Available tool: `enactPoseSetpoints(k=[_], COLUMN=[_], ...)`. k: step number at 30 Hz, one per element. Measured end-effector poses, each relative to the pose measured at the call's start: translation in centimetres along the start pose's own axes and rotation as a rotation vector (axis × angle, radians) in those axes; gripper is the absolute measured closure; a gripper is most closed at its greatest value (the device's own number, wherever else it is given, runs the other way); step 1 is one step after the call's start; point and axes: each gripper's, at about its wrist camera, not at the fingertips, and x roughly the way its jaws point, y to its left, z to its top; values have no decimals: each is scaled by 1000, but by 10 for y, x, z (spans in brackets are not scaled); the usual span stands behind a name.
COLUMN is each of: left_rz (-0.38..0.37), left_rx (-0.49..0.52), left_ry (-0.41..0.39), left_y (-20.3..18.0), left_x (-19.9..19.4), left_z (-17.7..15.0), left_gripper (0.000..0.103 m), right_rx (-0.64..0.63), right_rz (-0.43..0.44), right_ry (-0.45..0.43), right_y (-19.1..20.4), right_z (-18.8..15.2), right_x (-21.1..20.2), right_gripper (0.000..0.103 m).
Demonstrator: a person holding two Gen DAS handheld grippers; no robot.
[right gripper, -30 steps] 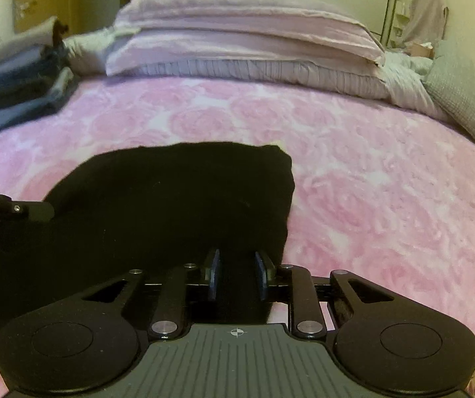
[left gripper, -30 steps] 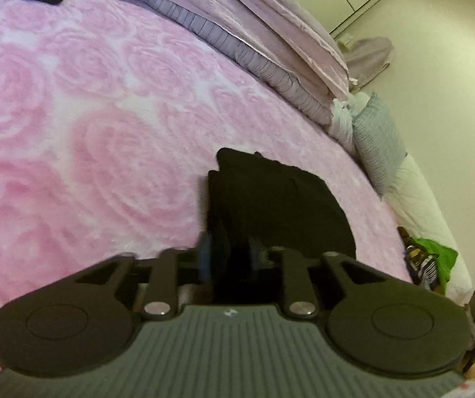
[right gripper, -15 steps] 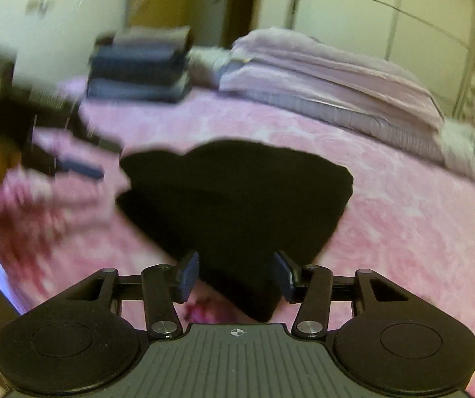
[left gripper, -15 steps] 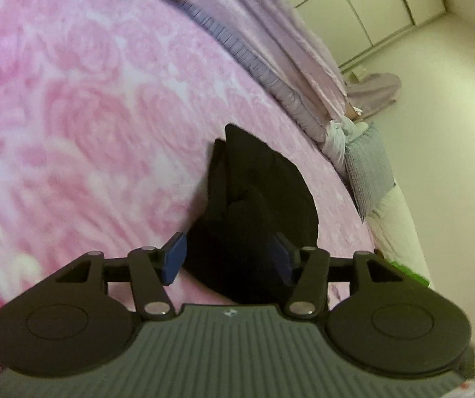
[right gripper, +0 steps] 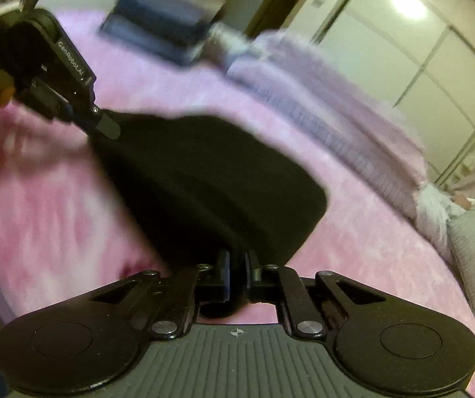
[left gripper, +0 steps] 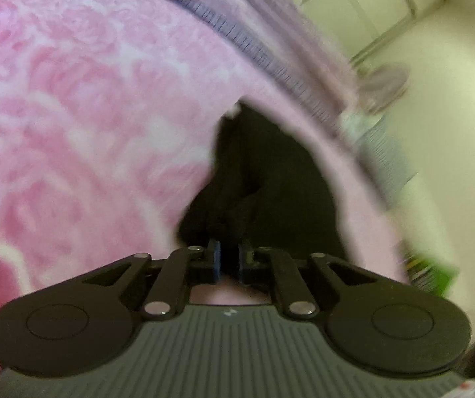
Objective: Fold large clothes
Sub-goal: 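Lift the sweater edge with both grippers and fold it over onto itself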
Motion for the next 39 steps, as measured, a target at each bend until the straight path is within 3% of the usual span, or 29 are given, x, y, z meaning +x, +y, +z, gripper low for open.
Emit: enactPoseSetpoints(k=[2,4,5,7,9,11,12,15,17,19,20,23,26,31,33,36,38,39], left_rz=[29,51,54,43,-22,-76,-99,-100,-113,-110,-101,-92,-65,29,45,39,20,7], left_rx=[27,-22,-66,-175,-251,-326,-368,-436,-468,-499,-503,-508,-444,-321,-300,-291,-293,-313], left_ry=[-42,-52,-47,-30,1,36,51,30,7,4,3,-1,-23,-125,-96,-69,-33,-13], left_y=[-7,-6,-4,2,5,3,3,-2,-3,-3,-3,3,3,27,38,39,37,36], left_x=[-7,-14,-18,-28,-34,-30,-22,-2,7,18,23,28,16,-28,-31,-37,-42,-45], left_z=[-4,-4,-4,-4,-9,-18,-24,-29,-25,-20,-18,-12,0,22,27,22,11,2], left_gripper=[91,87,86,79,73,59,59,59,61,67,84,92,93,94,92,85,72,71], right_rx=[-15,124,206,402,653,934,1085,1362,1453,1508,1518,1570,1590,1526,1480,1431,1439,1444], right_rz=[-6,53,93,139,196,277,314,404,455,470,490,514,527,709,758,731,660,596], right_ry=[18,9,10,-26,-33,-25,-5,5,6,-6,-13,16,17,89,151,176,133,98], right_y=[8,-5,-15,-38,-67,-94,-104,-122,-128,-132,-132,-124,-113,-59,-38,-44,-69,-83], right_z=[-1,3,4,0,-13,-36,-48,-68,-73,-76,-73,-74,-65,-32,-22,-23,-28,-33], right_x=[4,-1,-4,-15,-19,-9,3,35,51,63,69,76,67,39,44,47,44,41], right_gripper=[95,74,56,45,42,42,42,42,42,47,71,87,90,90,85,58,43,38])
